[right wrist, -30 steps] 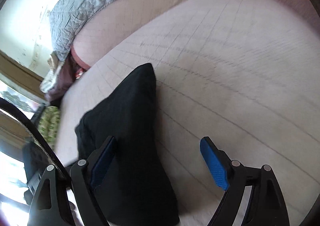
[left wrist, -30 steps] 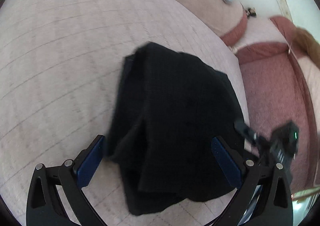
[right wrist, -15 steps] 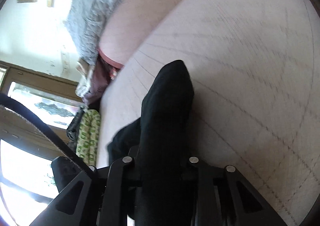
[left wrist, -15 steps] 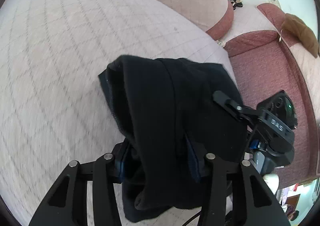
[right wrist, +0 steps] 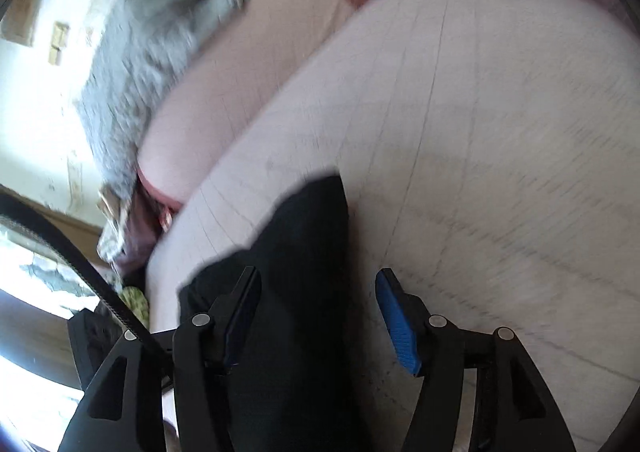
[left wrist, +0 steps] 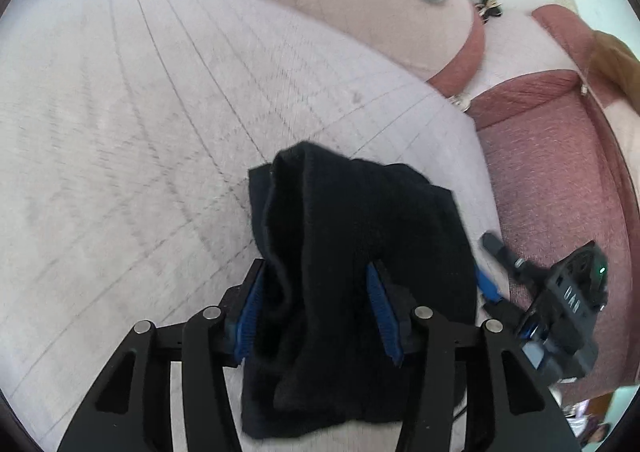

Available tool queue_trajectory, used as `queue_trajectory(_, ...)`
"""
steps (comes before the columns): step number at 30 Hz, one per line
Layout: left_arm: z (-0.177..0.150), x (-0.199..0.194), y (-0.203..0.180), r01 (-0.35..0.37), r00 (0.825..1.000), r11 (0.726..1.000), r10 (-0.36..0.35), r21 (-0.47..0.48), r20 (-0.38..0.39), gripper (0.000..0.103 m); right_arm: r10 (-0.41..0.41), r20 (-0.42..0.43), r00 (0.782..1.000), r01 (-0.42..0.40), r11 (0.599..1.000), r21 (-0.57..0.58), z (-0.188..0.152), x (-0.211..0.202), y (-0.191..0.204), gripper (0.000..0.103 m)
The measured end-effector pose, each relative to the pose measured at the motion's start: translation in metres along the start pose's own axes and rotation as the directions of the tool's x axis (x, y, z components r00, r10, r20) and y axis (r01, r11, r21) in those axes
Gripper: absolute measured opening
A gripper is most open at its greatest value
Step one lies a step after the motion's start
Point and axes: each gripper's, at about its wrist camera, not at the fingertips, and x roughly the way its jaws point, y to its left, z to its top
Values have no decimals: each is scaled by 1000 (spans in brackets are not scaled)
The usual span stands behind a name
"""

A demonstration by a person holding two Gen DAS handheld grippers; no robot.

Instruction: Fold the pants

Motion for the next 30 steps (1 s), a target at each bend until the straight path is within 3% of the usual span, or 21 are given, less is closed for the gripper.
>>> queue_trajectory(2,-2,-24,-13,12,998,999,-14,35,62,49,39,79,996,-37,999,-32,0,-25,10,70)
queue_trajectory(4,4,-33,-23,47,995,998,-51,52,83,51,126,92,988,-123,992,-40,-4,-37,16,70)
queue_trajectory(6,17,-31,-36,87,990,993,-95,73,102,62,220,69,973,-219,976,-21,-8,-38,16,70)
queue_trajectory(9,36,-7,-38,62,992,997,-68,52,106,64,284,-6,959,-284,958,52,-20,-27,12,70)
queue_trajectory(13,49,42,-9,28,1000,999,-27,-42,12,64,280,-51,959,-273,955,115,-36,-14,2,70)
queue_trajectory(16,44,46,-10,20,999,1000,-20,-5,25,64,272,-45,961,-267,959,99,-31,-13,1,70)
queue_trajectory(18,42,48,-16,17,999,999,-19,42,26,74,252,-34,967,-249,966,66,-29,-16,4,71)
queue_trajectory(21,44,48,-19,23,1000,998,-23,59,15,75,224,-27,974,-224,974,32,-26,-18,5,72)
queue_trajectory(24,42,25,-16,38,999,999,-39,29,23,75,182,0,983,-182,983,-17,-30,-24,5,72)
queue_trajectory(26,33,2,-17,33,998,999,-35,39,43,75,115,38,993,-112,991,-73,-34,-31,9,73)
queue_trajectory(30,-11,-62,-20,-33,992,995,22,92,124,75,54,61,997,-47,992,-113,-52,-43,17,74)
